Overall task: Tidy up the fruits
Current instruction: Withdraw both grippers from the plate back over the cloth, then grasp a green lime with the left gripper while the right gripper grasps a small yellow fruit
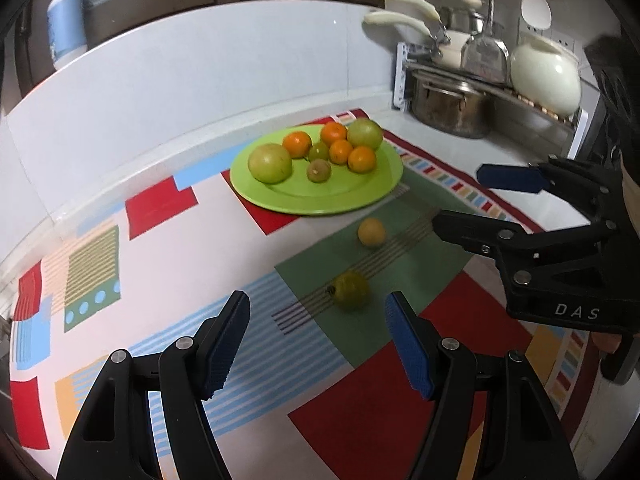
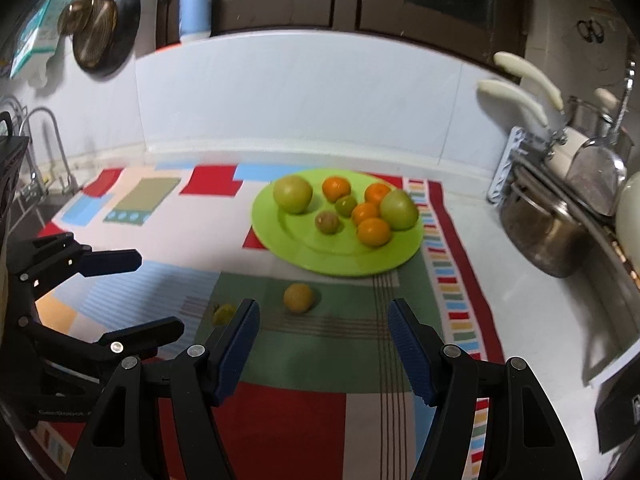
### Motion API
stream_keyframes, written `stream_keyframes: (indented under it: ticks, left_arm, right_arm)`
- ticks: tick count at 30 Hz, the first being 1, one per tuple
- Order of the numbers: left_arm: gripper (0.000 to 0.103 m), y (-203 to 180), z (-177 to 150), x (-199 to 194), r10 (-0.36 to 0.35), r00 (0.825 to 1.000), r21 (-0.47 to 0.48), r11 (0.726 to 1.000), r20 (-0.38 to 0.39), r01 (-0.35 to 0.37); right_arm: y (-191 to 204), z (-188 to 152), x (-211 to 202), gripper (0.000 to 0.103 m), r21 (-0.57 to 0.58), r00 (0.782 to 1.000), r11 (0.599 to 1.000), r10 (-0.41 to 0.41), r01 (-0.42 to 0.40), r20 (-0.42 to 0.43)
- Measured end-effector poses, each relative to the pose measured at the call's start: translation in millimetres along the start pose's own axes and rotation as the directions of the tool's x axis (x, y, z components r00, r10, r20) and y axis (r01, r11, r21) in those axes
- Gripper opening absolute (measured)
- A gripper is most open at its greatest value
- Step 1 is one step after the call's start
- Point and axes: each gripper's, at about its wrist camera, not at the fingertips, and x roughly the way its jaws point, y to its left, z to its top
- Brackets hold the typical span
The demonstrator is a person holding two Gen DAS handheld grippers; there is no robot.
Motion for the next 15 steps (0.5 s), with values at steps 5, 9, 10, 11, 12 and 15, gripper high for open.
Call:
stream_keyframes:
  ticks: [5,9,10,11,12,15]
  left_arm:
    - [0.069,-1.8,-2.4,19.8,-0.013,0.999,0.008,1.000,-0.038,0.013]
    - [0.069,-3.0,-0.1,34.0,-0.034,0.998,0.006,0.999,-0.060,0.034]
    - [0.069,-3.8,0.4,37.0,-0.036,0.997,0.009,0.999,-0.064,0.036]
    - [0.069,-4.9,0.7,39.9,-0.036,0.997,0.014,0.999,-0.069,0.037]
    - [0.069,-5.9,1.1,42.0,-0.041,0.997,0.018,0.999,-0.071,0.042]
    - [0.066,-8.7,2.2,47.7,-0.051,0.996,0.032,0.998,-0.077,0.054]
  right_arm:
    - [1.0,-1.4,19.9,0.067,-0.044,0.999,0.999,0.024,-0.026,-0.043]
    - [-0.3,-1.3,39.4,0.066,-0.050,0.996,0.998,0.041,-0.045,-0.079]
    - [-0.7,-1.1,43.8,0.066,-0.051,0.995,0.997,0.045,-0.049,-0.084]
    - [-1.3,-0.8,49.1,0.065,-0.050,0.995,0.997,0.050,-0.055,-0.091]
    - [-1.8,-0.4,54.1,0.064,-0.046,0.994,0.997,0.051,-0.055,-0.101]
    - [-2.1,0.5,66.7,0.060,-0.039,0.990,0.997,0.067,-0.072,-0.122]
